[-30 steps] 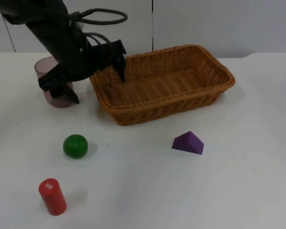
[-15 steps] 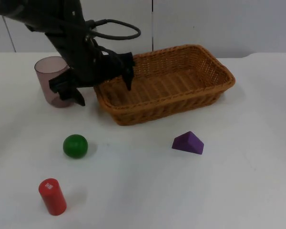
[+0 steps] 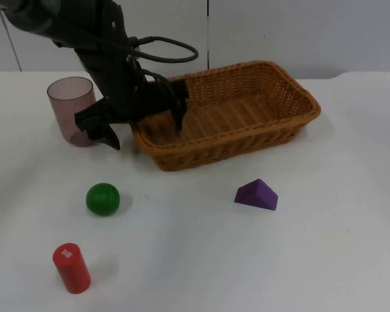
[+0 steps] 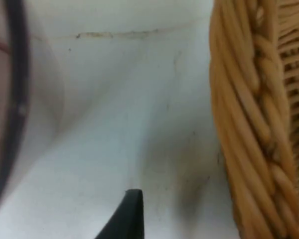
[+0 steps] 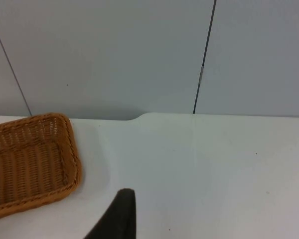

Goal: Pick up the basket with the left hand and place the triangular block into the basket with the right hand.

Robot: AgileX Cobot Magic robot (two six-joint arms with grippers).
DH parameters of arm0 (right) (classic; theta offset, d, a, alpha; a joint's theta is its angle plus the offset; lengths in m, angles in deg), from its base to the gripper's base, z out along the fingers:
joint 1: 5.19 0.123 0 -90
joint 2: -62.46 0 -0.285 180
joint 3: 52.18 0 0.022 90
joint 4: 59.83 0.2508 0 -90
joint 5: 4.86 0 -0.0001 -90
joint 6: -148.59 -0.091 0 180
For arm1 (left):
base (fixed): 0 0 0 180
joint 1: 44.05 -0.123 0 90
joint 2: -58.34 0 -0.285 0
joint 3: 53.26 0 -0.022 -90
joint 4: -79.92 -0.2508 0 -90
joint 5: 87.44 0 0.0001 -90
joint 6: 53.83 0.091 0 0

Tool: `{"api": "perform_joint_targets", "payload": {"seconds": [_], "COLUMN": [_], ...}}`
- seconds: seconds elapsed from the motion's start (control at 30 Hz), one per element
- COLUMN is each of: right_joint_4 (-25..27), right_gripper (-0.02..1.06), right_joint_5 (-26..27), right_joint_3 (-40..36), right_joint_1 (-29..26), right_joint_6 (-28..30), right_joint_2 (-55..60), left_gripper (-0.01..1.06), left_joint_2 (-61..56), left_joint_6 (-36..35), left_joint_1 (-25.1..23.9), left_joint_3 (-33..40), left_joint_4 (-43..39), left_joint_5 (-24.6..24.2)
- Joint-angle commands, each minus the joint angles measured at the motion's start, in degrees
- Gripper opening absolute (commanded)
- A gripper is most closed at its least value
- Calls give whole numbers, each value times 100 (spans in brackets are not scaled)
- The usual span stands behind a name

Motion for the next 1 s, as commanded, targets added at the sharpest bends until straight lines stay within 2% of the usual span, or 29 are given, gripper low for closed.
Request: {"api": "perform_joint_targets", "payload": {"seconds": [0.0, 0.03, 0.07, 0.1, 0.13, 0.2, 0.23, 0.37, 0.4, 0.43, 0.73, 0.97], "right_joint_4": [-31, -31, -31, -42, -42, -53, -53, -52, -52, -52, -150, -161], "right_gripper": [105, 105, 105, 105, 105, 105, 105, 105, 105, 105, 105, 105], "right_joint_5": [3, 3, 3, 3, 3, 3, 3, 3, 3, 3, -10, 24], "right_joint_3": [33, 33, 33, 33, 33, 33, 33, 33, 33, 33, 33, 33], "right_joint_1": [0, 0, 0, 0, 0, 0, 0, 0, 0, 0, 0, 0], "right_joint_6": [59, 66, 66, 64, 64, 64, 64, 64, 64, 64, 64, 64], "right_joint_2": [2, 2, 2, 2, 2, 2, 2, -13, -13, -13, -24, -24], "left_gripper": [93, 86, 86, 70, 59, 41, 41, 8, 8, 0, 0, 0], "left_joint_2": [31, 55, 55, 66, 78, 78, 78, 78, 78, 78, -206, -817], "left_joint_6": [-34, -34, -34, -34, -34, -34, -34, -59, -59, -59, -59, 470], "left_joint_1": [21, 21, 21, 21, 21, 21, 21, 21, 21, 21, 21, 21], "left_joint_3": [-34, -34, -34, -34, -34, -34, -34, -34, -34, -34, -34, -34], "left_joint_4": [49, 49, 49, 49, 49, 49, 49, 182, 182, 224, 376, 538], "left_joint_5": [-38, -38, -38, -38, -50, -35, -35, -12, -12, -25, -385, -1008]}}
